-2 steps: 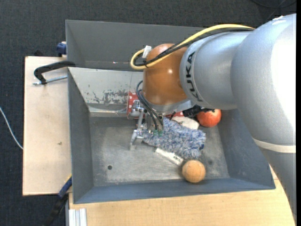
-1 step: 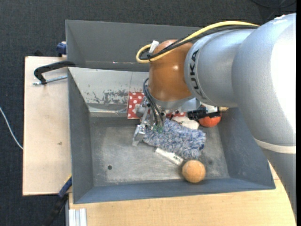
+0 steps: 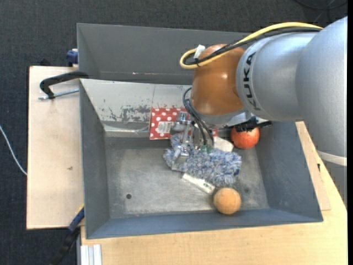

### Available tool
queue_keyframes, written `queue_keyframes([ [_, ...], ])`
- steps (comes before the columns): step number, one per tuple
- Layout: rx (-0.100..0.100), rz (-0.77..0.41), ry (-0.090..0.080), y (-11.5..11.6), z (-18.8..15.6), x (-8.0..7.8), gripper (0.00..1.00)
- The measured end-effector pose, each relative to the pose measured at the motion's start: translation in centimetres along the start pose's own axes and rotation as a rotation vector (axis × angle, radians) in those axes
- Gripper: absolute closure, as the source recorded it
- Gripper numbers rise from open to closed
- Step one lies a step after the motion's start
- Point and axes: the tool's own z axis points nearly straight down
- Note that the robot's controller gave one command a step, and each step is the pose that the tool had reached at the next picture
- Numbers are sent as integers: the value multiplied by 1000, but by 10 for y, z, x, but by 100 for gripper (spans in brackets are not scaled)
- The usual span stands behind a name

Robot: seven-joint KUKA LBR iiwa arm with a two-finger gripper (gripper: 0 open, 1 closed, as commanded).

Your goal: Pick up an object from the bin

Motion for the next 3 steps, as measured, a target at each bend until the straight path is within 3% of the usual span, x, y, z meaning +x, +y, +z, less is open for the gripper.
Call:
queue_keyframes([
  [1, -1, 34, 1, -1, 5, 1, 0],
  [2, -4, 182, -9, 26, 13, -1, 100],
  [3, -4, 182, -9, 26, 13, -1, 100],
])
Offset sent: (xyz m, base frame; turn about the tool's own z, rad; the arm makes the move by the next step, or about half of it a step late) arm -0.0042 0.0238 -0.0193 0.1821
